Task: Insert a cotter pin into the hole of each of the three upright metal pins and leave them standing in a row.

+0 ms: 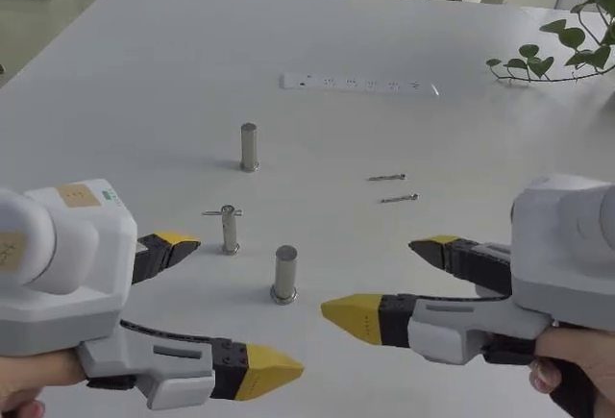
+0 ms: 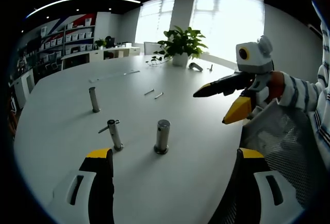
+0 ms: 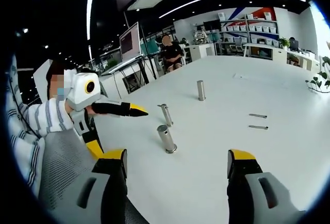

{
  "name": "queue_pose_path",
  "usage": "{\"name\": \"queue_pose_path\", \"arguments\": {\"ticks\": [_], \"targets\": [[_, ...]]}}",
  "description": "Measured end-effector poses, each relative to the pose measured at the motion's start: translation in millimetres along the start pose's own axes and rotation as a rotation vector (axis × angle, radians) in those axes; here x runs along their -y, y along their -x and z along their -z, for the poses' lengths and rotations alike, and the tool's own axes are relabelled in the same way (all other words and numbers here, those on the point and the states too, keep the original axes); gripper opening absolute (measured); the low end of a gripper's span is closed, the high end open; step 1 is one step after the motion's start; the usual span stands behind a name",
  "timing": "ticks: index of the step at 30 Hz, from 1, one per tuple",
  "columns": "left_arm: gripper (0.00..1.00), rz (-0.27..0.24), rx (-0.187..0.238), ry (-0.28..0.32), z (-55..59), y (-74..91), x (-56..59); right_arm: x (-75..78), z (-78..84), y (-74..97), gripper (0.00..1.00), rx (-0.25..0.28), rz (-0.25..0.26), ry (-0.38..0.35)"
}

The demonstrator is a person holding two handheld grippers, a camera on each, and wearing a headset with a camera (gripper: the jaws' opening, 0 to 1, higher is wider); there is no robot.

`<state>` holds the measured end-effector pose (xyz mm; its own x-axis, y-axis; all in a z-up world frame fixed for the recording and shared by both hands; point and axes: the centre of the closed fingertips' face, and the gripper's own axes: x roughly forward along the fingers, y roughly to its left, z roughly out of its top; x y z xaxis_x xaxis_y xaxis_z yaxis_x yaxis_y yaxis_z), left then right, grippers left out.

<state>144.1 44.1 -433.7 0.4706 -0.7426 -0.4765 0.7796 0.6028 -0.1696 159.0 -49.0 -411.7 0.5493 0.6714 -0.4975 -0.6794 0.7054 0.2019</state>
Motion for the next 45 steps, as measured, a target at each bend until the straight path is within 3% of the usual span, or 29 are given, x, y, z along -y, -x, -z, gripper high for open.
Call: {"name": "queue_pose_path", "arguments": {"ticks": [6,18,20,23,25,29,33,37,40,45], "targets": [[0.99,-0.015,-0.006,-0.007,2.3,0.8,-3.7,23.4,-10.0,2.1,0.70,-0.057,0.010,0.071],[0.99,-0.033,0.016,0.016,-0.1,4.3,-10.0,89.1,-16.0,-5.9,0.55,-0.284,0.034,0.402],[0.99,-0.033,0.015,0.017,0.4,4.5,-10.0,103.2,-15.1,-10.3,0.45,-0.345,0.051,0.488],[0.99,-0.059,-0.010,-0.004,4.7,5.3,-15.7,119.6,-5.4,-15.6,0.31,-0.477,0.029,0.621],[0.99,-0.062,-0.010,-0.006,4.9,5.5,-17.3,126.8,-2.9,-20.9,0.26,-0.523,0.014,0.684],[0.98,-0.068,0.014,0.002,0.2,6.7,-19.1,135.4,6.0,-29.4,0.21,-0.598,-0.020,0.693],[0.97,-0.075,0.018,0.010,-0.5,7.4,-21.9,151.0,10.0,-39.9,0.16,-0.655,-0.018,0.741],[0.95,-0.100,-0.002,-0.015,2.6,7.8,-27.6,160.4,7.2,-50.6,0.15,-0.645,-0.029,0.723],[0.95,-0.101,-0.012,-0.009,5.5,7.6,-30.6,174.5,4.6,-57.3,0.15,-0.646,-0.001,0.725],[0.95,-0.120,0.003,0.004,2.9,10.3,-36.0,187.2,6.6,-61.4,0.11,-0.661,0.005,0.702]]}}
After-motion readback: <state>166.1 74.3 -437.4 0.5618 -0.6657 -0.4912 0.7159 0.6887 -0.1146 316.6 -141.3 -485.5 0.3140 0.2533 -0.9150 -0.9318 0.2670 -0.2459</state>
